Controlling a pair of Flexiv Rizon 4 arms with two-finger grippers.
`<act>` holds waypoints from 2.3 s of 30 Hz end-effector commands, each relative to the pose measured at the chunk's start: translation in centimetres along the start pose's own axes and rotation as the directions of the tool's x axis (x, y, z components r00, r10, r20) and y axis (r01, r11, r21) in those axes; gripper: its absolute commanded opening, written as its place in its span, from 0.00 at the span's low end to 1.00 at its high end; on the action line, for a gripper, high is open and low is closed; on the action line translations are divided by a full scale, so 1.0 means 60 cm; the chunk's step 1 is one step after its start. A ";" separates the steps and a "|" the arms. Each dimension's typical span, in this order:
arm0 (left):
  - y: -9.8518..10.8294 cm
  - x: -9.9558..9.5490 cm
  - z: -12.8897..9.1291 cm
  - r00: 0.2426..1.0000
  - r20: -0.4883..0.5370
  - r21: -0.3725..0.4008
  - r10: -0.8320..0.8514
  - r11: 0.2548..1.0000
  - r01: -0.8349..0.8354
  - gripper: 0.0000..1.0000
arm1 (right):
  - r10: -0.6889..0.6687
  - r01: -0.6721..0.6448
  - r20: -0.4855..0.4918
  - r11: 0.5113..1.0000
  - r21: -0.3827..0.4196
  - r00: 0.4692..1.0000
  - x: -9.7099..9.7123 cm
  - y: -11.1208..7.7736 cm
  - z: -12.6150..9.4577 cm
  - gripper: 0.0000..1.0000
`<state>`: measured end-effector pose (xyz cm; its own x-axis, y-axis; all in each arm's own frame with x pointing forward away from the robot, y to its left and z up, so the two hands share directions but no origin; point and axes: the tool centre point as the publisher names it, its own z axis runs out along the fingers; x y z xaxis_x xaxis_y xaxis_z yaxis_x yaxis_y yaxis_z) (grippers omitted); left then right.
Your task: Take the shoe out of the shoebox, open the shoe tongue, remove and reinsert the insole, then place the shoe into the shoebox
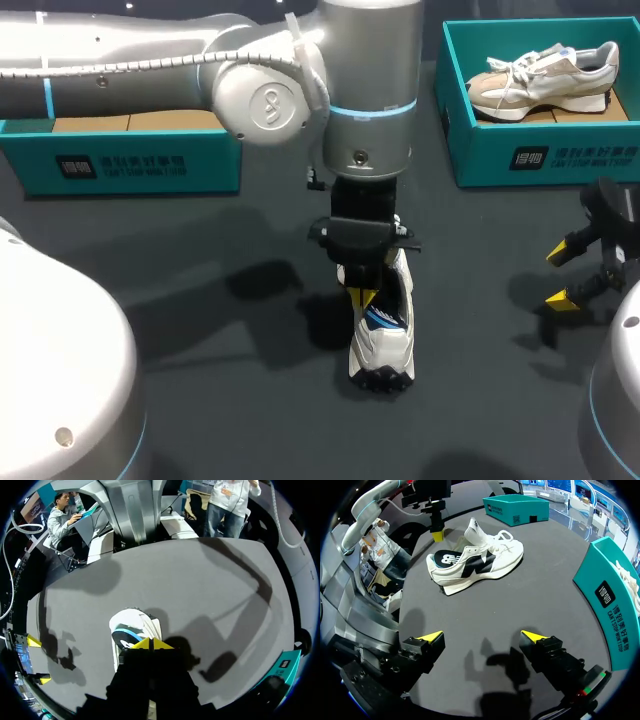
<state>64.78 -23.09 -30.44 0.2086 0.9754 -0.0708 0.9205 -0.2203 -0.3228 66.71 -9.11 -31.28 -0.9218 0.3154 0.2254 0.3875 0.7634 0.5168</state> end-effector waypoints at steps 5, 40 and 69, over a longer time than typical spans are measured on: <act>0.014 -0.014 0.045 1.000 0.011 0.006 0.015 1.000 -0.015 0.00 | 0.001 -0.001 0.004 1.000 0.002 1.000 0.003 0.000 0.000 1.00; 0.039 -0.028 0.145 0.998 0.022 -0.036 -0.056 0.998 0.057 0.00 | 0.001 -0.001 0.004 1.000 0.002 1.000 0.003 0.000 0.000 1.00; 0.062 -0.003 0.145 0.979 -0.127 -0.132 -0.156 0.981 0.139 0.00 | 0.001 -0.001 0.004 1.000 0.002 1.000 0.003 0.000 0.000 1.00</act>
<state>65.26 -23.10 -38.23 0.1002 0.9914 0.0838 0.9772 -0.0822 -0.1958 66.72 -9.08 -31.28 -0.9216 0.3158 0.2255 0.3880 0.7634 0.5164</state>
